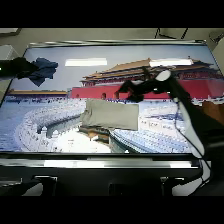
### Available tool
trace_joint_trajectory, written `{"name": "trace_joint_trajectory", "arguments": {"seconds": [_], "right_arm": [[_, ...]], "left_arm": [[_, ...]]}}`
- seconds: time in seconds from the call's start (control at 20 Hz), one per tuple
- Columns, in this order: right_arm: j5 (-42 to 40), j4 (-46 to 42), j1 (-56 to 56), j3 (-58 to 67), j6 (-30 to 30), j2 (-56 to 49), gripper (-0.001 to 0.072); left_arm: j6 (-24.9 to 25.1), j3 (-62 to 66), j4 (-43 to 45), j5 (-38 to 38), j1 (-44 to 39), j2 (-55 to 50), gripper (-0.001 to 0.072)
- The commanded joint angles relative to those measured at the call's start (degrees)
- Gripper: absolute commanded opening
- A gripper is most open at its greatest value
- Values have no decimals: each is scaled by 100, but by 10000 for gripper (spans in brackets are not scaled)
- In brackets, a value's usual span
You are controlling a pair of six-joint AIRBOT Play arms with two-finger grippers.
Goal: Fold the clothes and pants, and hang the long-sleeved shirts on hangers.
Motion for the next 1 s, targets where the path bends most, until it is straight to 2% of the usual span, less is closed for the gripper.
{"name": "trace_joint_trajectory", "arguments": {"seconds": [0.0,0.1,0.3,0.5,0.55,0.6,0.65,0.7,0.8,0.85,0.95], "right_arm": [[1668,-1950,-1064,-262,264,339,634],[1434,-1639,-1126,-927,66,337,624],[267,-149,-890,-2105,-981,188,623],[116,487,-785,-2240,-1434,-144,565],[118,511,-726,-2240,-1434,-210,527],[122,570,-656,-2240,-1475,-258,424],[127,715,-610,-2240,-1628,-271,183],[153,977,-621,-2225,-1902,-236,58],[271,1757,-776,-2103,-2544,-35,42],[378,1971,-946,-1912,-2588,125,42],[603,1875,-1419,-1357,-2315,498,42]], "left_arm": [[4,-2,85,-48,9,87,28],[2,-2,85,-48,-4,87,28],[-63,-2,68,-50,-116,90,28],[-63,-2,61,-46,-221,90,28],[-63,-2,63,-42,-243,87,28],[-63,-2,44,-35,-254,87,28],[-63,-2,22,-31,-254,87,28],[-63,-2,22,-33,-260,90,28],[-61,-2,24,-28,-260,87,28],[-61,-2,24,-28,-260,87,28],[-57,-2,26,-2,-260,87,28]]}}
